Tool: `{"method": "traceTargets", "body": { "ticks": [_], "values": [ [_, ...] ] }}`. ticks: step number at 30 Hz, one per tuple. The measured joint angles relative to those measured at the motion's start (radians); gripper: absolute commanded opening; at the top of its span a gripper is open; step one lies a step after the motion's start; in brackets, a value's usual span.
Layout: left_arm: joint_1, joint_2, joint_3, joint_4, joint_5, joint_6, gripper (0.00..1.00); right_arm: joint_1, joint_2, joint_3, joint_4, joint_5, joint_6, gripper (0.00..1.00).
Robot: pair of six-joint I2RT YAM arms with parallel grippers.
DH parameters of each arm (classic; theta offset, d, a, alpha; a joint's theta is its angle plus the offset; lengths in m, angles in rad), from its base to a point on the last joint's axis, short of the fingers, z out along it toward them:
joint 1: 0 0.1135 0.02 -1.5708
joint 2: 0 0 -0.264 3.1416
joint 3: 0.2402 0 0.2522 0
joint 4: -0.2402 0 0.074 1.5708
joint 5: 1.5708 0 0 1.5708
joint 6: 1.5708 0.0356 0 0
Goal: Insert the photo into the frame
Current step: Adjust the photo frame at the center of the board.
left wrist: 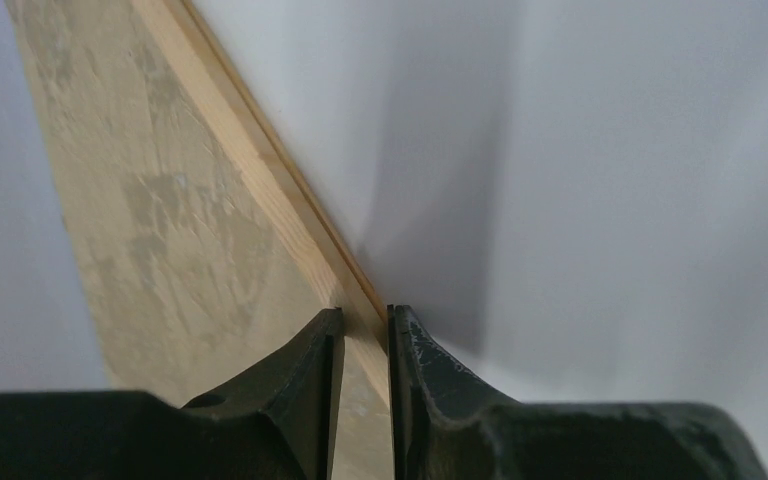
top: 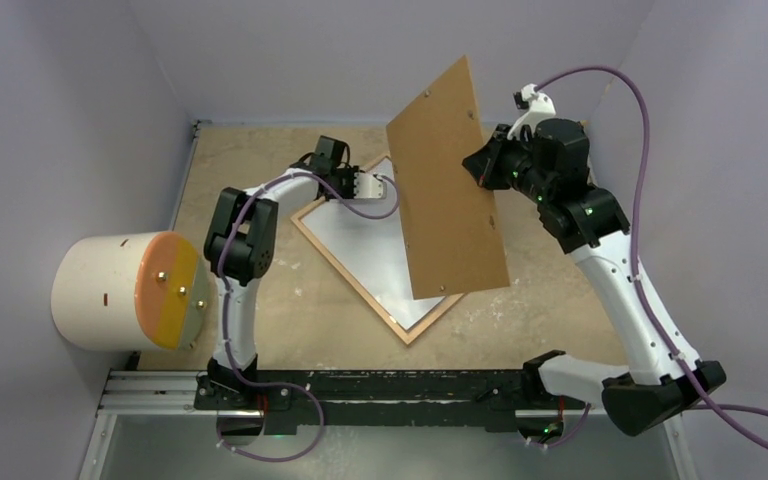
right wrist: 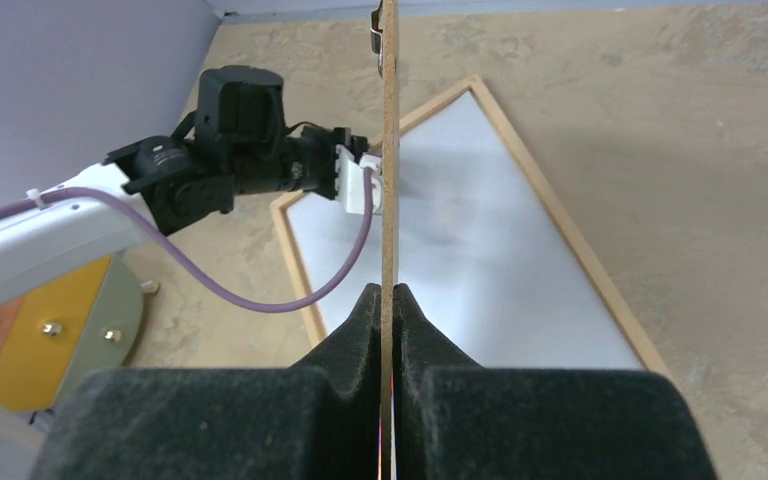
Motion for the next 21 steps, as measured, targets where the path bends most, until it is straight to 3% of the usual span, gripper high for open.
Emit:
{"method": "traceTargets", "body": {
  "ticks": [2,5,10,11,15,21],
  "values": [
    [0.000,0.010,0.013,-0.008,0.010,0.091,0.09,-0.003,-0.006,-0.002,-0.013,-0.013,0.012,0.00],
    [-0.001,0.021,0.031,-0.011,0.033,0.204,0.25,-0.013,-0.009,-0.016,-0.024,-0.029,0.024,0.00],
    [-0.010,0.077,0.206,-0.038,0.050,0.143,0.74,-0.110,0.001,-0.048,-0.037,-0.069,0.028,0.00],
    [-0.011,0.081,0.239,-0.039,0.056,0.109,0.80,-0.135,0.006,-0.051,-0.032,-0.076,0.031,0.00],
    [-0.009,0.004,0.256,-0.030,0.079,-0.072,0.85,-0.223,0.055,-0.040,0.011,-0.071,0.023,0.00],
    [0.014,-0.230,0.184,-0.093,0.082,-0.411,0.87,-0.235,0.193,0.084,0.044,0.008,-0.090,0.00]
  ]
}}
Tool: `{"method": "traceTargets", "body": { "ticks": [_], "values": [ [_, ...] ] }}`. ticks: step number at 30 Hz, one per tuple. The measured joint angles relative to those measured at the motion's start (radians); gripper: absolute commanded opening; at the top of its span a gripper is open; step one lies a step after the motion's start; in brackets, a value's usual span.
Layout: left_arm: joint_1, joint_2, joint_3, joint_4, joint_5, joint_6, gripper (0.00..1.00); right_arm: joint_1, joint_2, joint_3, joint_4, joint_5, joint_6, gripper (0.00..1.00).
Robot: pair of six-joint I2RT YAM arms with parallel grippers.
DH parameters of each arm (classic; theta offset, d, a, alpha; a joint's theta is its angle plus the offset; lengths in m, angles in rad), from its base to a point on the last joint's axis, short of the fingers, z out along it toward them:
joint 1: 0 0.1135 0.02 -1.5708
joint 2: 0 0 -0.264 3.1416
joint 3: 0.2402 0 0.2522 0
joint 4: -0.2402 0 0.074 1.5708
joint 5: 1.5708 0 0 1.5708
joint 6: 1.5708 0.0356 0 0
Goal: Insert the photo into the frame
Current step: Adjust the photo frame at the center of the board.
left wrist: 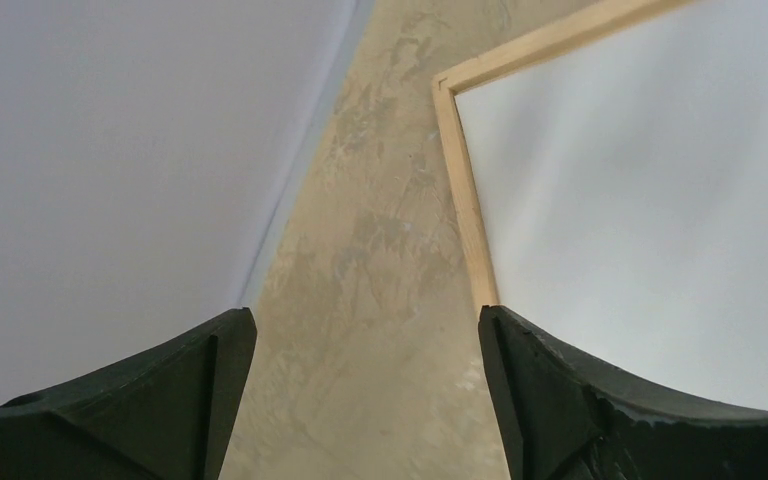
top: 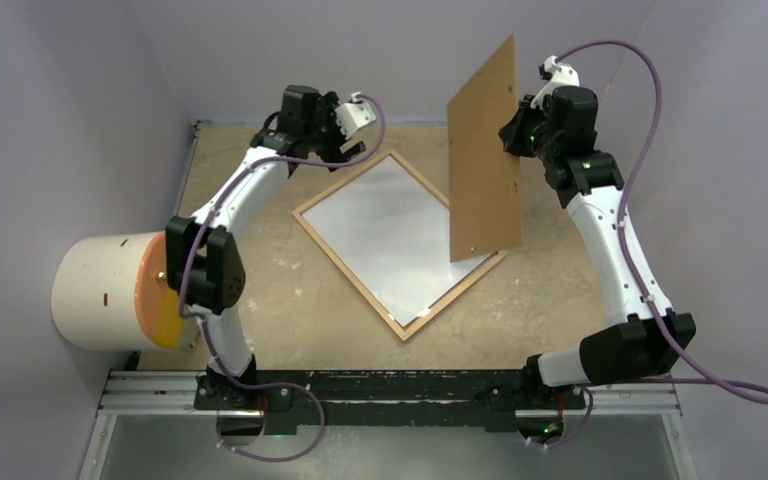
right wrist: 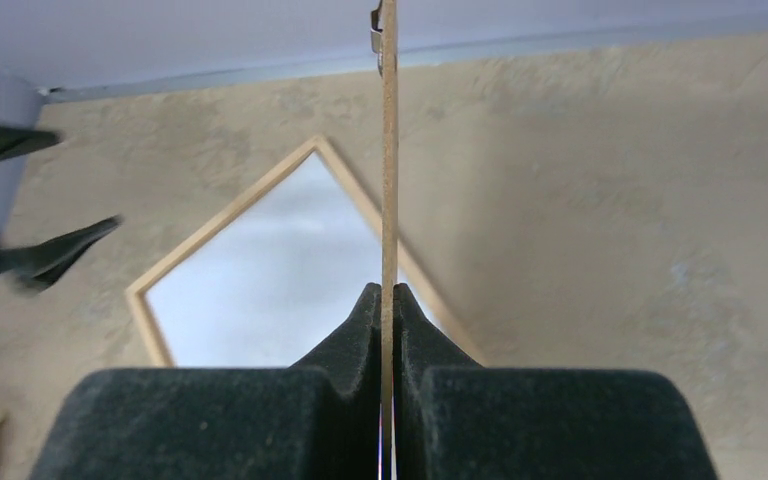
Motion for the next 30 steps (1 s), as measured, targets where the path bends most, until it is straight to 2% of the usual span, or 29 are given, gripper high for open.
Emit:
{"method": "traceTargets", "body": {
  "ticks": [2,6,11,22,30],
  "values": [
    [0.017,-0.089,-0.065,-0.014,0.010,-0.103,0.88,0.001,0.028,0.024,0.021,0.033,-0.048,0.00],
    [0.034,-0.286,-0.345,-0.046,0.040,-0.294,0.90,0.001,0.051,0.048,0.029,0.104,-0.143,0.00],
    [0.037,-0.305,-0.554,-0.116,0.050,-0.373,0.90,0.000,0.074,0.114,0.027,0.179,-0.249,0.00],
    [0.099,-0.260,-0.612,-0.151,0.032,-0.433,0.88,0.000,0.100,0.158,0.003,0.229,-0.427,0.00],
    [0.119,-0.205,-0.636,-0.112,-0.122,-0.408,0.89,-0.002,0.149,0.134,-0.080,0.145,-0.442,0.00]
  ]
}}
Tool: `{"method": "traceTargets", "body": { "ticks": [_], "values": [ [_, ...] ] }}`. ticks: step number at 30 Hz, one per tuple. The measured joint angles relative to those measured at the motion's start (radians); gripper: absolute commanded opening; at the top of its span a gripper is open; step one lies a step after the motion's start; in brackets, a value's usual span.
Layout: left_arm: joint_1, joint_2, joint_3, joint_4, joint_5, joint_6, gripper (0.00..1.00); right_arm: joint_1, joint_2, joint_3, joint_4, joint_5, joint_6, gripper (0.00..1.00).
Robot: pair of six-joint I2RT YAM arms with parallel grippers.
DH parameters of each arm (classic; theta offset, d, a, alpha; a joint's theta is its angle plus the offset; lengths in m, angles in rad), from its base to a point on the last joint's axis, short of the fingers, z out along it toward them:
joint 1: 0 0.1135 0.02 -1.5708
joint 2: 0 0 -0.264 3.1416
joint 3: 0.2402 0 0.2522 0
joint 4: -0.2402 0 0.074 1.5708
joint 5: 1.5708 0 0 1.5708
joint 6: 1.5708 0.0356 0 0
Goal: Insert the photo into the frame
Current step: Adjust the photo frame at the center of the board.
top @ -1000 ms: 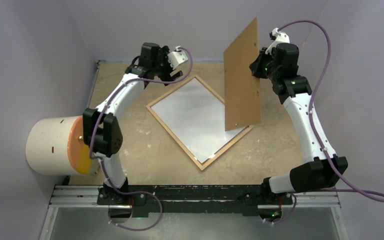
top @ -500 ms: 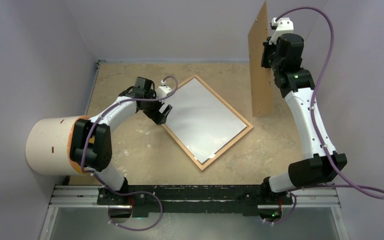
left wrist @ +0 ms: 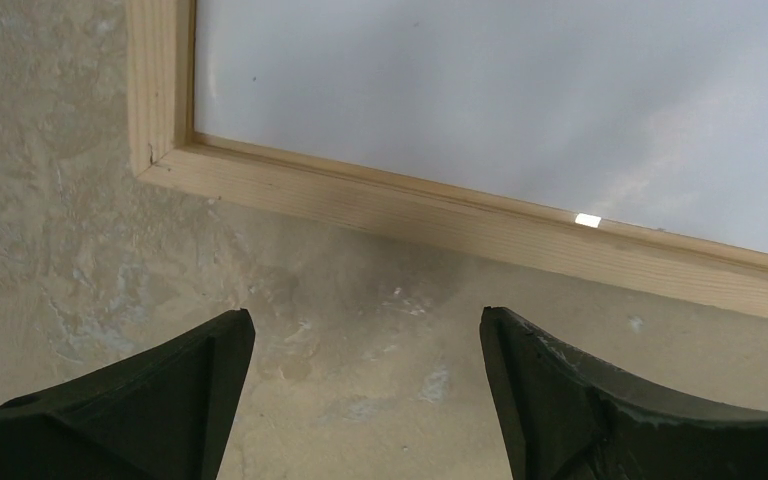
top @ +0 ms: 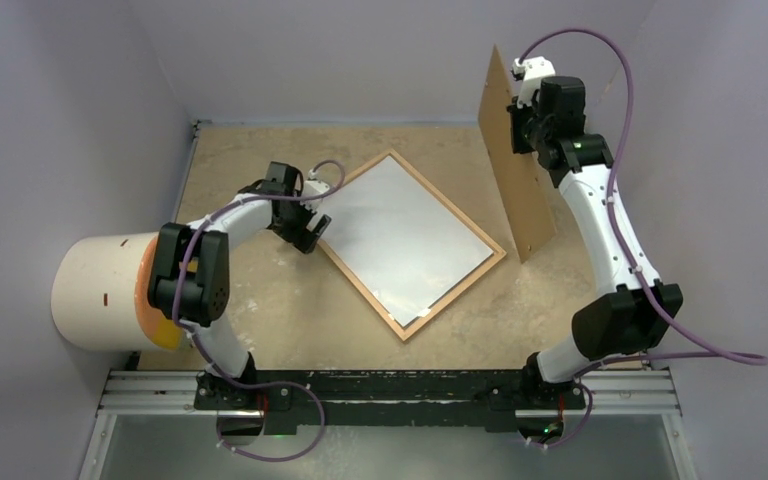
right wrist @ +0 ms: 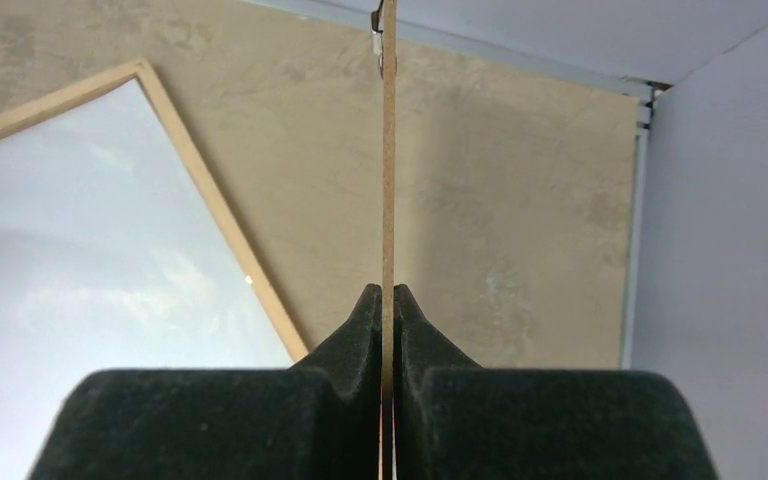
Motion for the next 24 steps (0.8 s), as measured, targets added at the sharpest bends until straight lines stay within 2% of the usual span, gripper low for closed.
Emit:
{"method": "traceTargets", "body": {
  "ticks": [5,8,16,24],
  "values": [
    [0.035,0.134,0.090,-0.028,0.010,-0.045,0.91,-0.003,0.005,-0.002,-0.022,-0.057,0.018,0.00],
    [0.045,0.176,0.156,-0.050,0.049,-0.093,0.95,-0.006,0.003,-0.004,-0.025,-0.088,0.031,0.00],
    [0.073,0.191,0.179,-0.059,0.333,-0.236,0.95,-0.018,-0.070,-0.084,0.014,-0.163,0.071,0.00],
    [0.073,0.197,0.162,-0.035,0.423,-0.334,0.83,-0.030,-0.097,-0.116,0.033,-0.209,0.092,0.00]
  ]
}}
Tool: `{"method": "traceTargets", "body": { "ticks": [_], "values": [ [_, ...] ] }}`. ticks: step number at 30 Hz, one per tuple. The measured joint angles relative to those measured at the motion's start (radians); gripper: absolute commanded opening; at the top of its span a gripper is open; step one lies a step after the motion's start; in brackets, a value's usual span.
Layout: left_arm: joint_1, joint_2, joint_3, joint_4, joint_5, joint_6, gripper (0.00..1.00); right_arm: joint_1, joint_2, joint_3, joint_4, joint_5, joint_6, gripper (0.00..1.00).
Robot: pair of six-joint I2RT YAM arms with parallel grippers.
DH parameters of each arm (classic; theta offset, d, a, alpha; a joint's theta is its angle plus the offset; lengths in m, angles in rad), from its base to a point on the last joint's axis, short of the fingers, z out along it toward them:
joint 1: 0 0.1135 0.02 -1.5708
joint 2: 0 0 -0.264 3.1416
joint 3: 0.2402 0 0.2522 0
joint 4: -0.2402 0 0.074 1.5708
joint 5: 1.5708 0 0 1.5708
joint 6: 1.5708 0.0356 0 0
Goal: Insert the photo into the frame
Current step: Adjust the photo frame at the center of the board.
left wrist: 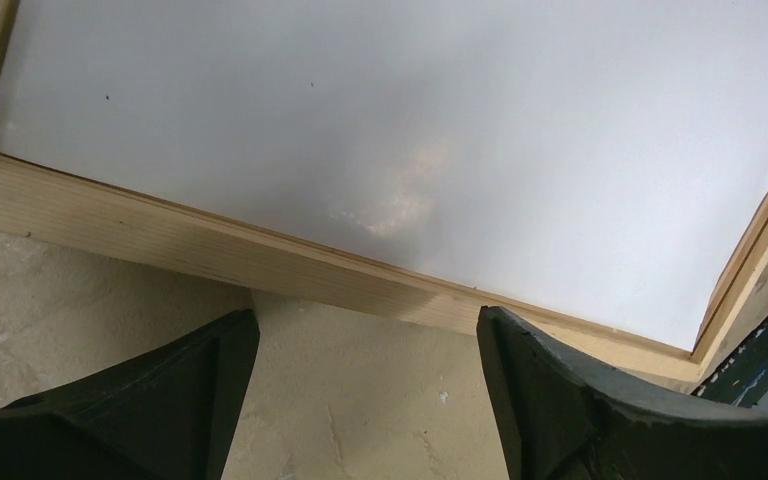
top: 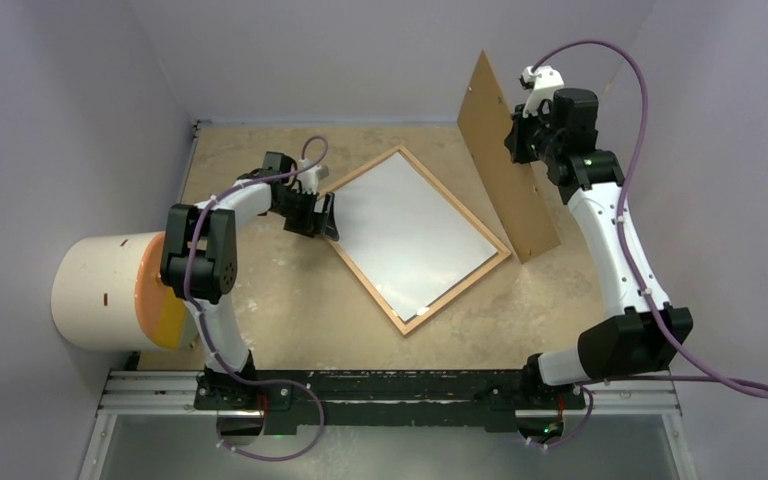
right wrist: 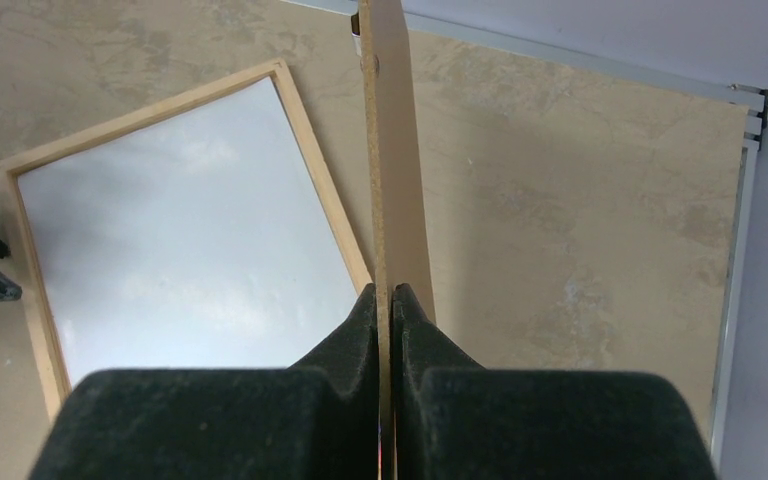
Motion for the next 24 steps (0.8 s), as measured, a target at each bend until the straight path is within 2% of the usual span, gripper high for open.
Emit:
{"method": "traceTargets", "body": {
  "ticks": [6,12,18,24],
  "values": [
    [-0.003,0.006,0.002,0.012,-0.019,-0.018,0.78,-0.006,-0.006,-0.006,0.006,-0.010,0.016,0.00],
    [-0.049,0.015,0.024,0.011,-0.109,-0.012,0.74,-0.008,-0.018,-0.016,0.009,-0.026,0.023,0.00],
    [-0.090,0.043,0.071,-0.008,-0.221,0.014,0.63,-0.008,-0.035,-0.035,0.017,-0.035,0.026,0.00],
    [-0.095,0.047,0.079,-0.011,-0.261,0.048,0.56,-0.014,-0.054,-0.048,0.019,-0.066,0.035,0.00]
  ]
}}
